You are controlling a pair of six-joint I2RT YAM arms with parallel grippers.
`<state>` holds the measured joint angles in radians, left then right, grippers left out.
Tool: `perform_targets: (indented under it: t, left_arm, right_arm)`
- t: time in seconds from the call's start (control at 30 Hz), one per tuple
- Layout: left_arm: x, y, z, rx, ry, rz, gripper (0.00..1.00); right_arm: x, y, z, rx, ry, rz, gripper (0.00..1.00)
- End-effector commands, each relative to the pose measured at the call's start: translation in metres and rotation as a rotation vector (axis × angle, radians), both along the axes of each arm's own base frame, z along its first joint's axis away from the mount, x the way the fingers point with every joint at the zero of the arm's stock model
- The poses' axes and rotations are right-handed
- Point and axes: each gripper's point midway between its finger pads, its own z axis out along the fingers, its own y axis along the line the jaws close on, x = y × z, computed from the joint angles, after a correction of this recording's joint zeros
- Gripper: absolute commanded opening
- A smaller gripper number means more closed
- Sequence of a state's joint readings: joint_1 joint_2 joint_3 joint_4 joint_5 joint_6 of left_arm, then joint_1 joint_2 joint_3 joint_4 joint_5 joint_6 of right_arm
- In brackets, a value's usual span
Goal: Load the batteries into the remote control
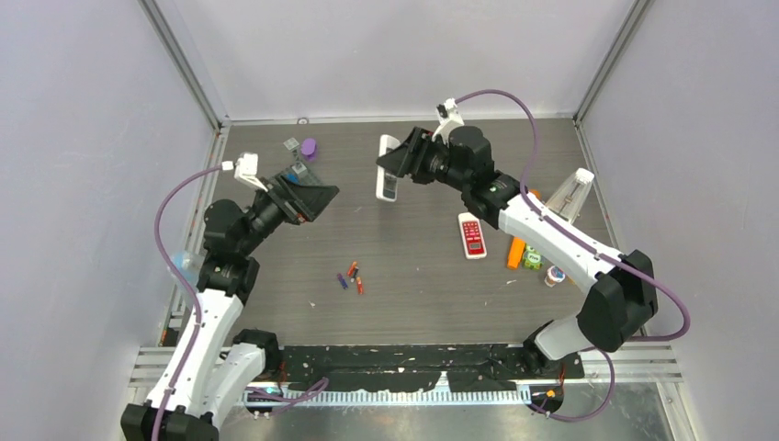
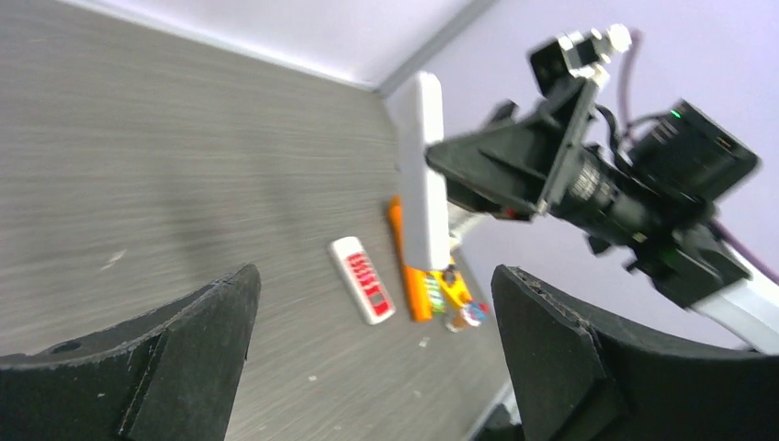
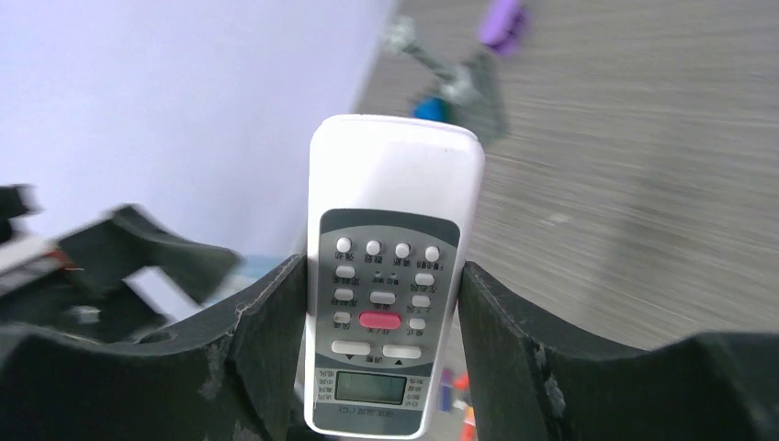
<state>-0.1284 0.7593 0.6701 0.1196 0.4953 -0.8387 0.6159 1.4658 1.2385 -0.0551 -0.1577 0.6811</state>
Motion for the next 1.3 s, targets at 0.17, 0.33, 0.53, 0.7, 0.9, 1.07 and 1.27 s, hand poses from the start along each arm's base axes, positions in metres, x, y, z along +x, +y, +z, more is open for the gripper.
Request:
perform_targets:
  t: [0.17,0.33,0.53,0.7,0.9,1.07,1.27]
  left_arm:
    - [-0.036,-0.067,0.079,-0.182,-0.174,-0.387,1.0]
    - [-0.037,-0.076,0.096,-0.262,-0.173,-0.44,1.0]
    - [-0.029,-0.085,0.098,-0.33,-0.119,-0.471,1.0]
    - [-0.014,-0.09,0.087,-0.37,-0.032,-0.47,0.95]
    - [-0.008,-0.091,0.087,-0.379,-0.023,-0.476,0.67]
    - [-0.008,-0.094,0.086,-0.372,-0.032,-0.495,0.2]
    - [-0.012,-0.101,0.069,-0.17,-0.102,-0.555,0.0]
  right_arm:
    - [-0.039,0.044,0.129,0.519,-0.079,0.277,0.49]
    - [-0.049,0.048,0.141,0.595,-0.077,0.343,0.5]
    - [-0.054,0.054,0.144,0.612,-0.088,0.377,0.5]
    - [-0.053,0.059,0.141,0.59,-0.1,0.381,0.51]
    - [-0.052,0.062,0.136,0.578,-0.098,0.391,0.51]
    - [-0.051,0.063,0.129,0.555,-0.083,0.387,0.56]
    - [-0.05,0.056,0.13,0.505,-0.132,0.353,0.84]
